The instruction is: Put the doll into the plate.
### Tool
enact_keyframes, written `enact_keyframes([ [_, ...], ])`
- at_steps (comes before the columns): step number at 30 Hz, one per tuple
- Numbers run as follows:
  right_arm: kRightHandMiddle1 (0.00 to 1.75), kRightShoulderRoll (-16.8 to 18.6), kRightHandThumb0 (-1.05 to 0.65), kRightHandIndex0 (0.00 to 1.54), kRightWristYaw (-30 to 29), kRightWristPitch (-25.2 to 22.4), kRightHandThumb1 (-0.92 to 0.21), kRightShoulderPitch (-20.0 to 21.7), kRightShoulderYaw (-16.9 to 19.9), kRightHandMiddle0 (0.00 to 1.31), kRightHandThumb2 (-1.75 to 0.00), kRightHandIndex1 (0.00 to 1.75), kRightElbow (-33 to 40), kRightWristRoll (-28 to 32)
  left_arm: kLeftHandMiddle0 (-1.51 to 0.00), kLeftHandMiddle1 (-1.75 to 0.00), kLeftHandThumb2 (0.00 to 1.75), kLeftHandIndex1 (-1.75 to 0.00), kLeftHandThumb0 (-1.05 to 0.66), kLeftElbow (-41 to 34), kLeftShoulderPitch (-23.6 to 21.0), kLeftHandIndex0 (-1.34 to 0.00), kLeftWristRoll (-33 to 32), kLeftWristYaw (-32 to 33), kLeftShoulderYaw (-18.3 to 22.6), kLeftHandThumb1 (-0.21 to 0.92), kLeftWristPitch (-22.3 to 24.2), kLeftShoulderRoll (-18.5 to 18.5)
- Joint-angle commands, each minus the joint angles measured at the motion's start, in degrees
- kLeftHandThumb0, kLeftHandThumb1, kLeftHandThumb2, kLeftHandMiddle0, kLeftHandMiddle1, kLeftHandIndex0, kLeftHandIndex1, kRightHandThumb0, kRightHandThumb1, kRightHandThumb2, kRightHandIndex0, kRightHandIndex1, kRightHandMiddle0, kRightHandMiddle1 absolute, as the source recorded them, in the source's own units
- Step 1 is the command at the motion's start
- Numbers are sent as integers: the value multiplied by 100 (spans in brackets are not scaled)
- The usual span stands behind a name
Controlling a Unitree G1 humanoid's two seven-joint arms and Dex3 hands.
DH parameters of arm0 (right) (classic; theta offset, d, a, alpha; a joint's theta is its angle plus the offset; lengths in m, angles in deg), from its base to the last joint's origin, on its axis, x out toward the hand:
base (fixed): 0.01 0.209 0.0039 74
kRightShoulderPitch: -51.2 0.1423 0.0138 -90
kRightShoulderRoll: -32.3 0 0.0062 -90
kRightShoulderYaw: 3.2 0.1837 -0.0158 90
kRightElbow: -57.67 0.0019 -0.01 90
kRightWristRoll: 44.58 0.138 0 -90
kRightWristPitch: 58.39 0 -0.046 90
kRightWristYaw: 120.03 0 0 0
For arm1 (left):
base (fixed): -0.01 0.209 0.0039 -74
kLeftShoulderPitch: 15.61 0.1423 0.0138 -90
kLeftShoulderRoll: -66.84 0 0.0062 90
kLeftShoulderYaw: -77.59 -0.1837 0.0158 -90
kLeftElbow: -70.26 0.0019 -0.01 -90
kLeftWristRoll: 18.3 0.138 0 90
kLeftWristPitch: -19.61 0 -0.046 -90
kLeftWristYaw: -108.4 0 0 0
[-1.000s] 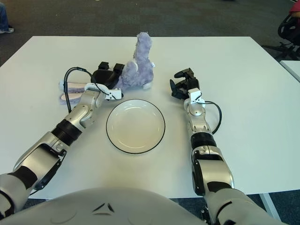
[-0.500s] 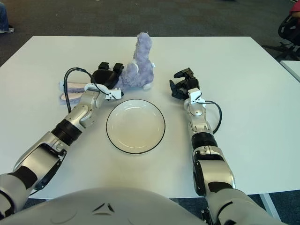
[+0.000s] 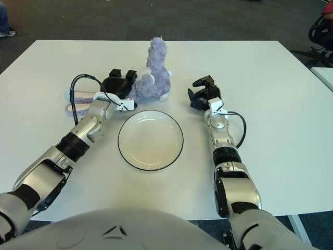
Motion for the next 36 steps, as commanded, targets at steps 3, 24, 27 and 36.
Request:
enact_keyframes([
  [3, 163, 19, -1, 55, 120, -277, -62, -306, -138, 27, -84, 150, -309, -197, -32, -175, 82, -175, 37, 164, 214, -5, -47, -165, -37, 69, 156, -13],
  [24, 162, 21, -1, 56, 266, -350, -59, -279, -98, 28, -89, 154, -351, -159, -33, -175, 84, -175, 37, 219, 280, -6, -83, 67, -37, 68, 136, -18],
  [27, 162, 34, -1, 56, 256, -355, -59, -269, -91, 28, -89, 154, -362, -155, -32, -175, 82, -175, 37, 235, 271, -5, -47, 89, -58, 69, 116, -56],
  [36, 164, 35, -1, 55, 209, -299, -61, -245, -91, 27, -86, 152, -430, -182, -32, -172, 77, -175, 36, 244, 277, -3, 22, 269, -53, 72, 127, -91],
])
